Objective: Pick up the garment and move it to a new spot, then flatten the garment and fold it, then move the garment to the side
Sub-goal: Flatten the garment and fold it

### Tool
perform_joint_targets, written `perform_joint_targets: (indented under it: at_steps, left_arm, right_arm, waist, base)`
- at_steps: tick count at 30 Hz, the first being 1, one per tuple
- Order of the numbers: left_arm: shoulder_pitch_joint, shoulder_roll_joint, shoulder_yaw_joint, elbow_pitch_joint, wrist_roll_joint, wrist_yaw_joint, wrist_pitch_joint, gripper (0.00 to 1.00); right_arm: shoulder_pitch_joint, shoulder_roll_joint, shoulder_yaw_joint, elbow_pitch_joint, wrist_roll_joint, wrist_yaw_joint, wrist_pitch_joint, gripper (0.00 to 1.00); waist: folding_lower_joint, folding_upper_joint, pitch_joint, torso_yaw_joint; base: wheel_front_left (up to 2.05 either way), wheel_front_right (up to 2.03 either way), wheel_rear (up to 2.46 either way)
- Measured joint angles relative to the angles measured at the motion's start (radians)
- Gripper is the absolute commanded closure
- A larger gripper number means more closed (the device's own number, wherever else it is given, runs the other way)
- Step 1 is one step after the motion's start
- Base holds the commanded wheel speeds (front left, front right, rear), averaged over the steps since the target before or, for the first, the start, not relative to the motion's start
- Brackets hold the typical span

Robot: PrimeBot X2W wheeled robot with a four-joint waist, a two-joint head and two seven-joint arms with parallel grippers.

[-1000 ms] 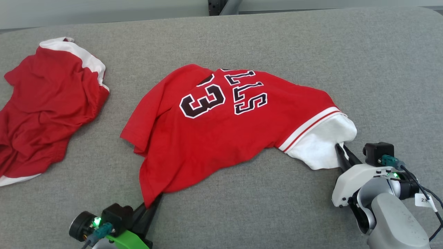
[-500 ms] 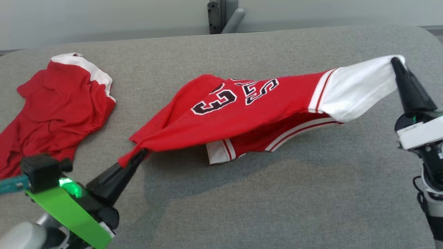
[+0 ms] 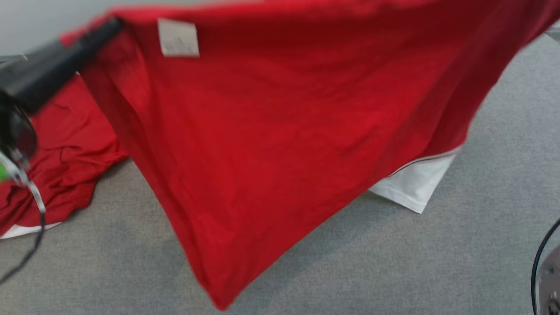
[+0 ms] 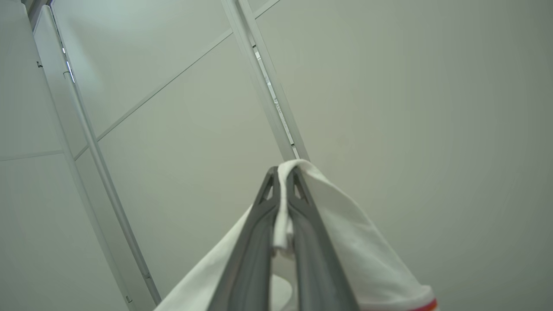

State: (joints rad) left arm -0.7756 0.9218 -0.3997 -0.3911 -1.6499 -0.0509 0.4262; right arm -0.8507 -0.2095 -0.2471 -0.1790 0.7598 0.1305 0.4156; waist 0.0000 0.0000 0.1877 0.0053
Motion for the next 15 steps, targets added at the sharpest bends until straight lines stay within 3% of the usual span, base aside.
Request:
perform_joint_targets:
  at_steps: [6, 10, 15]
  left_arm:
    - [-0.214, -0.072, -0.022, 0.150, 0.065, 0.042, 0.029, 1.00]
    - [-0.394, -0.145, -0.061, 0.308, 0.201, 0.046, 0.010, 1.00]
    - [-0.617, -0.245, -0.102, 0.558, 0.423, 0.032, -0.119, 1.00]
  right_arm:
    - [-0.191, 0.043, -0.015, 0.106, -0.144, 0.000, 0.014, 1.00]
    - [-0.350, 0.086, -0.020, 0.214, -0.265, 0.000, -0.019, 1.00]
    - [-0.556, 0.140, -0.028, 0.387, -0.400, 0.000, -0.146, 1.00]
  waist:
    - [0.0000, 0.0000, 0.069, 0.004]
    - [0.0000, 0.0000, 0.147, 0.009]
    - [0.0001, 0.0000, 0.264, 0.015]
  base:
    - [0.00, 0.00, 0.00]
    - [0.00, 0.00, 0.00]
    - [0.00, 0.00, 0.00]
